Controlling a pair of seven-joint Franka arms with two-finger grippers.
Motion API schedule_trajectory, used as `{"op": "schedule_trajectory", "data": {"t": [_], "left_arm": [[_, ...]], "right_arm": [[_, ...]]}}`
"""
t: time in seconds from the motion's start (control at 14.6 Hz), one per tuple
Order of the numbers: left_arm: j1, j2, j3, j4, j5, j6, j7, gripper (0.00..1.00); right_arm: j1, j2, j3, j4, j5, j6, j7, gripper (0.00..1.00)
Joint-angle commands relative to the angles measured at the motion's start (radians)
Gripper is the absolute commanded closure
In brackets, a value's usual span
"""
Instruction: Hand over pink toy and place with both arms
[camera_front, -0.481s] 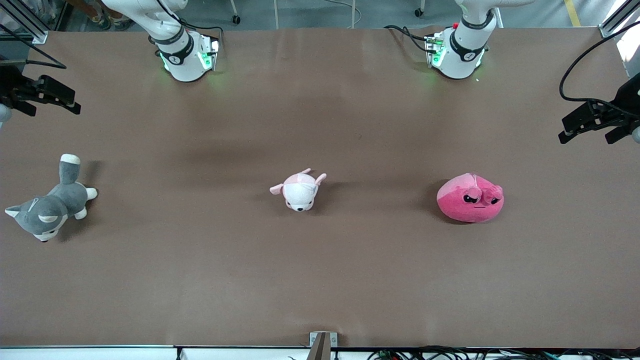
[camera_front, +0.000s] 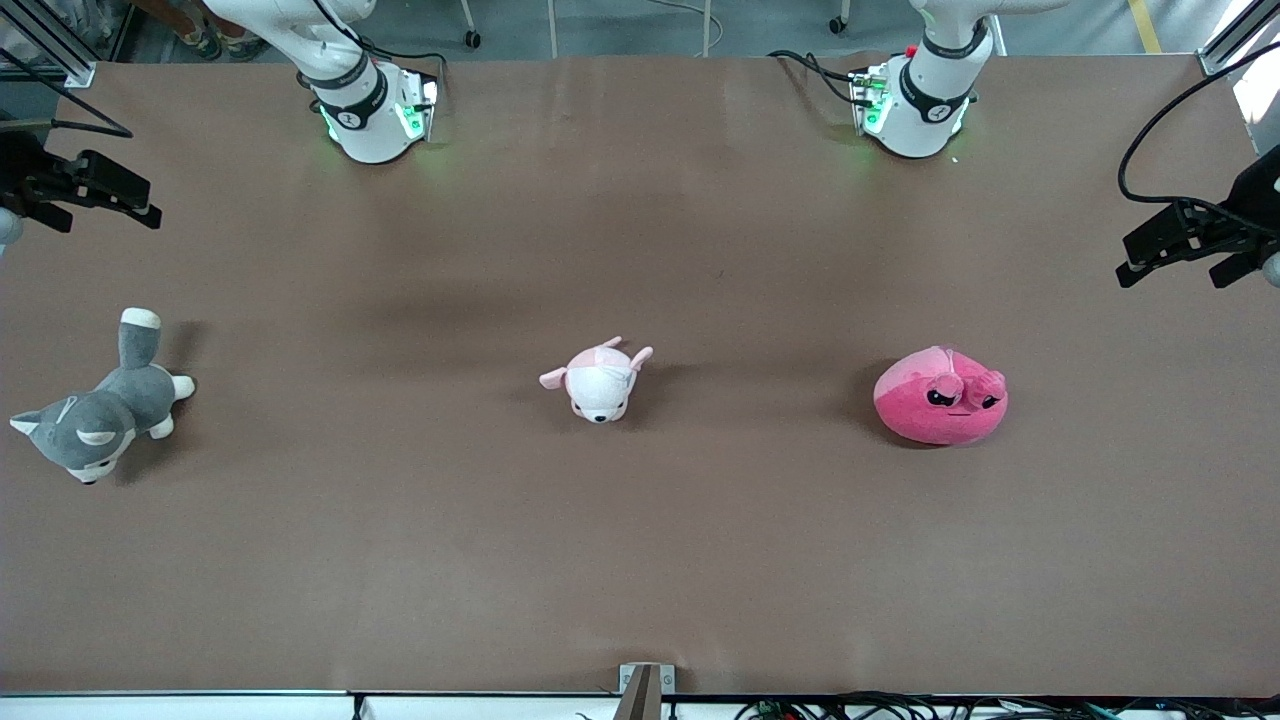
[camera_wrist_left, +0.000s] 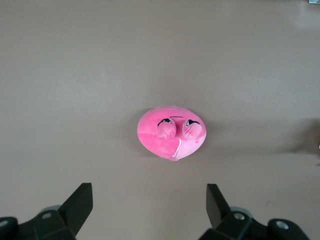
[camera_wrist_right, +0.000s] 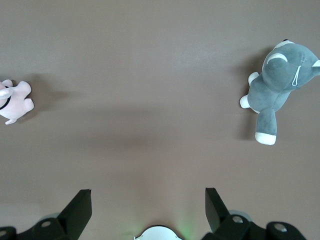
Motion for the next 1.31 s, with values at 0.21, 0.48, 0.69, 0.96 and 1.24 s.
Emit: {"op": "schedule_trajectory", "data": {"t": [0.21,0.48,0.69,0.96,1.24], "left_arm": [[-0.017,0.062,0.000,0.024,0.010,-0.018,-0.005,0.00],[-0.014,0.120,-0.007,0.021,0.013,-0.021,0.003,0.00],[0.006,0.174,-0.006,0.010,0.019,-0.027,0.011,0.00],[0.004,0.292,-0.004,-0.006,0.017,0.006,-0.012,0.00],[-0.016,0.367,-0.006,-0.009,0.019,0.056,-0.063,0.00]], "right_arm": [[-0.003,-0.021,0.004,-0.022,-0.019,0.011,-0.001,0.00],[-0.003,-0.021,0.004,-0.022,-0.018,0.010,-0.001,0.00],[-0.003,-0.021,0.004,-0.022,-0.018,0.010,-0.002,0.00],[-0.003,-0.021,0.004,-0.022,-0.019,0.010,-0.001,0.00],[-0.003,-0.021,0.004,-0.022,-0.019,0.010,-0.001,0.00]]}}
